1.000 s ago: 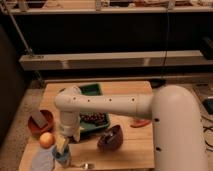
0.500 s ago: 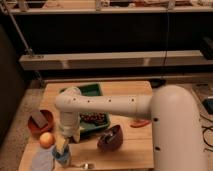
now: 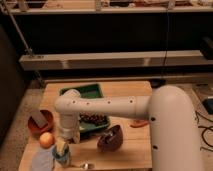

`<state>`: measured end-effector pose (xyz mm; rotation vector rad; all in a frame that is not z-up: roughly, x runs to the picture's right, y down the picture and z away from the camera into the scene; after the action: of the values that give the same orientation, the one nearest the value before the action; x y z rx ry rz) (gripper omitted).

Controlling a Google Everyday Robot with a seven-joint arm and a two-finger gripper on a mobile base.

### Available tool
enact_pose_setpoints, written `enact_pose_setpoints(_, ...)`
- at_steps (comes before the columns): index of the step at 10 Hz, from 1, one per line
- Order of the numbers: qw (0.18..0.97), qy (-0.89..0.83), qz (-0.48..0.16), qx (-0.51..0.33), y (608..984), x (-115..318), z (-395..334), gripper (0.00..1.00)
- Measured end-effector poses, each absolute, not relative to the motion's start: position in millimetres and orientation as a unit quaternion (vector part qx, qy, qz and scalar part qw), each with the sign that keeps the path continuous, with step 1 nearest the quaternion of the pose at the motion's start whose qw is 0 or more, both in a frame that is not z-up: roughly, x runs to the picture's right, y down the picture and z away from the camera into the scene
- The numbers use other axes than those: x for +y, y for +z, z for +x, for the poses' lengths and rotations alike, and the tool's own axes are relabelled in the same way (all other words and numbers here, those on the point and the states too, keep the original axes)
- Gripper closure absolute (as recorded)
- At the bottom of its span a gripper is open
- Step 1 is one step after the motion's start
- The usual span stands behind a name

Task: Stack cups into tray

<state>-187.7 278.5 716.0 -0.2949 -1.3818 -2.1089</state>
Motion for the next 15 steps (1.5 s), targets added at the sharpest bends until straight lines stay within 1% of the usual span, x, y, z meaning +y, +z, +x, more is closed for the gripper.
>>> enact_pose_setpoints(8,0.291,-0.786,-0.12,-0.532,725,295,-190,0.38)
enact_pose_setpoints(10,0.286,-0.787,-0.122,-0.533,725,297,-193,0.54)
enact_pose_setpoints(14,0.287,-0.771,-0.105,-0.558,721,292,-200,0.93)
enact_pose_setpoints(15,0.29,-0.766,-0.103,-0.565,719,289,-201,0.99)
